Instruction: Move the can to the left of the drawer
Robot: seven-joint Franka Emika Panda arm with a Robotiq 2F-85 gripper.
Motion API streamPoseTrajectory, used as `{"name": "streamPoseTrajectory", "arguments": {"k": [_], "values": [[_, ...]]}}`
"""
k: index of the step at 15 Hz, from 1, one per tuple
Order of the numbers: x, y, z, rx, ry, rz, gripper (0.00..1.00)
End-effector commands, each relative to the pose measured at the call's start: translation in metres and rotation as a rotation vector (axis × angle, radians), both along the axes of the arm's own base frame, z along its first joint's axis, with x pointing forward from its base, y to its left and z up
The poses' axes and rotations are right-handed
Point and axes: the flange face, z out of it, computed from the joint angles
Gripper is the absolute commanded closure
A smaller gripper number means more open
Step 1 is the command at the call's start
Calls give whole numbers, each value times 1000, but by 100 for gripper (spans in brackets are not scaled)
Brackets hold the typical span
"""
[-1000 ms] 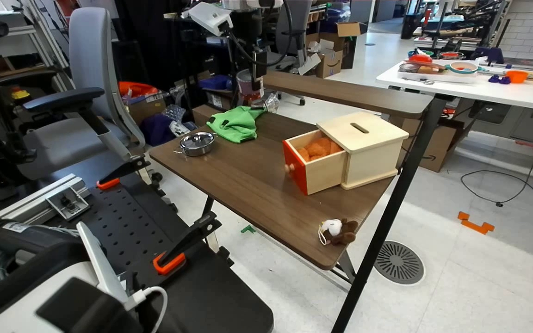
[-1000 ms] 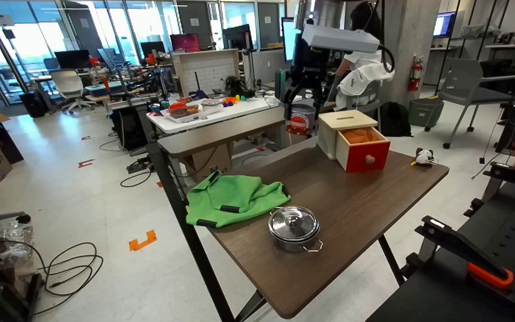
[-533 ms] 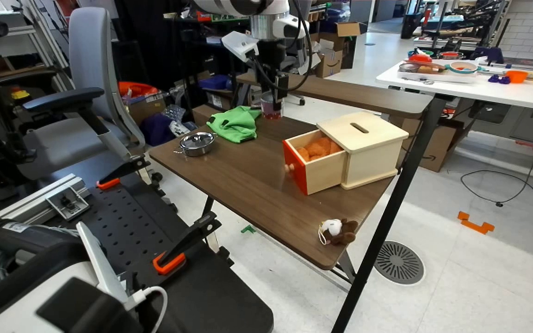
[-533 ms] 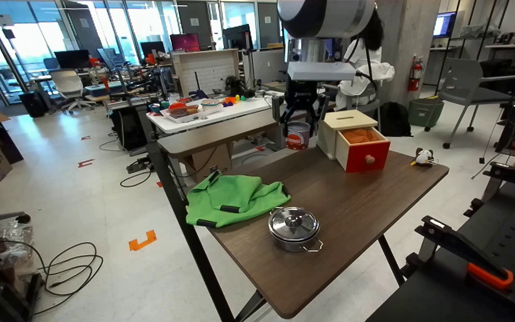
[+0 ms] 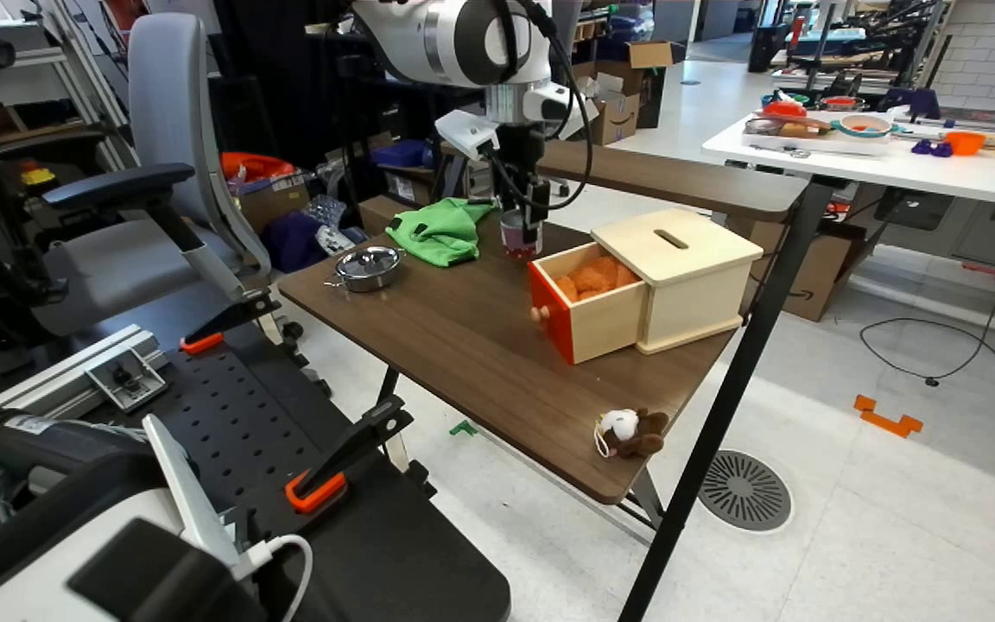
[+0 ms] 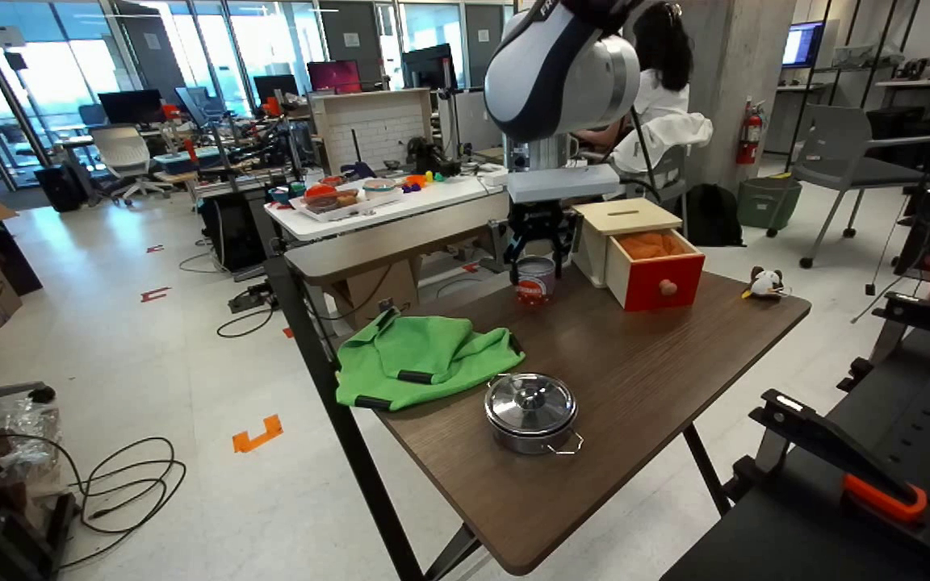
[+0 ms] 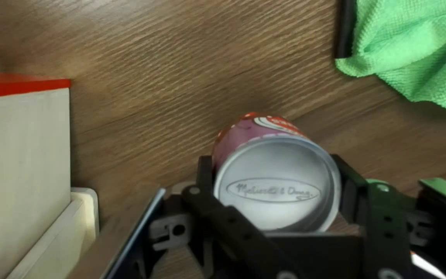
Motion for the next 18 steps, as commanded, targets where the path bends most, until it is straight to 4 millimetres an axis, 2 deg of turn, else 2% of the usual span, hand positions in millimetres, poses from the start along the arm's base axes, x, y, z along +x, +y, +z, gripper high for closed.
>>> {"name": "streamPoseTrajectory", "arguments": {"k": [1,2,4,5,6,10,14,16,17,18], "values": [[15,4,-12,-37,25,-9,54],[17,4,-15,-40,29,-12,54],[19,3,-20,-44,50,-15,7],[18,3,-22,-46,65,-12,6],[19,3,-23,-50,74,-10,0],[21,5,-15,-51,90,0,0],[11,-1,21,-35,100,17,0],[0,-9,39,-93,91,75,0],[17,-2,14,-53,71,32,0],[14,-5,23,-67,72,46,0]]}}
